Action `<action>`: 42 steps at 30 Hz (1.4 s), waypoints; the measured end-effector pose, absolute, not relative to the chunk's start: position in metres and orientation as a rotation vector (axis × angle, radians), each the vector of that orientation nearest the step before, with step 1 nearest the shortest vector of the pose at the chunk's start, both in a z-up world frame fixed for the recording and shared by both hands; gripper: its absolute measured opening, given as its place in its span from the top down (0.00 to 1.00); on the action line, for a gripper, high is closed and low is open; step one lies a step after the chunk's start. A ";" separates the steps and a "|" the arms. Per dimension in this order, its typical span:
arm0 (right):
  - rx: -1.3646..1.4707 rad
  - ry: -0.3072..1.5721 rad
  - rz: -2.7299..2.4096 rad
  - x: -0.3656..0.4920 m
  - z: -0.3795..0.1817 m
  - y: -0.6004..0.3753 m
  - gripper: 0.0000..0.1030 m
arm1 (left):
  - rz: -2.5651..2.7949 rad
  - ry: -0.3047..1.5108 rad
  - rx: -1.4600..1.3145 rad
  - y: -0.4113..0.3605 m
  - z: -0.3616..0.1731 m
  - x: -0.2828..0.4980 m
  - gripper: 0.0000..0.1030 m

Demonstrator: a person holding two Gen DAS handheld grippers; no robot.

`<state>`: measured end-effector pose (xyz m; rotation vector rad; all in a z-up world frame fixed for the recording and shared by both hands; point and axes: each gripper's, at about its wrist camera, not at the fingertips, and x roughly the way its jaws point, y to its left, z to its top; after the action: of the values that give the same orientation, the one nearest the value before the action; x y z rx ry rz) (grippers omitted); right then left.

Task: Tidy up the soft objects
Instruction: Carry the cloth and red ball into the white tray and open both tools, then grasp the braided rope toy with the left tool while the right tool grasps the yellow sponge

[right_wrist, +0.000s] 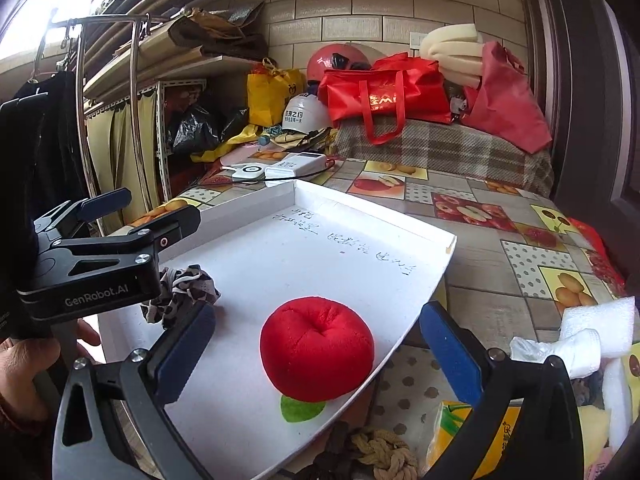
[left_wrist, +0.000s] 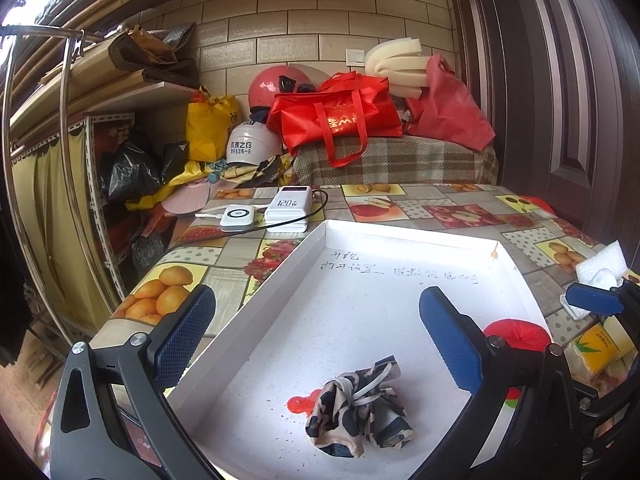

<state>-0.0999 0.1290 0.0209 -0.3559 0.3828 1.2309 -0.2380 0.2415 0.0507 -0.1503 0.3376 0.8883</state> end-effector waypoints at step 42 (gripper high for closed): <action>0.081 0.474 0.818 0.041 0.029 -0.112 0.00 | 0.212 0.768 0.084 0.086 0.014 -0.097 0.00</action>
<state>0.0413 -0.1118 0.0287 0.0808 0.4744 0.8179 -0.0973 0.0863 0.0140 0.0838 0.7681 0.2119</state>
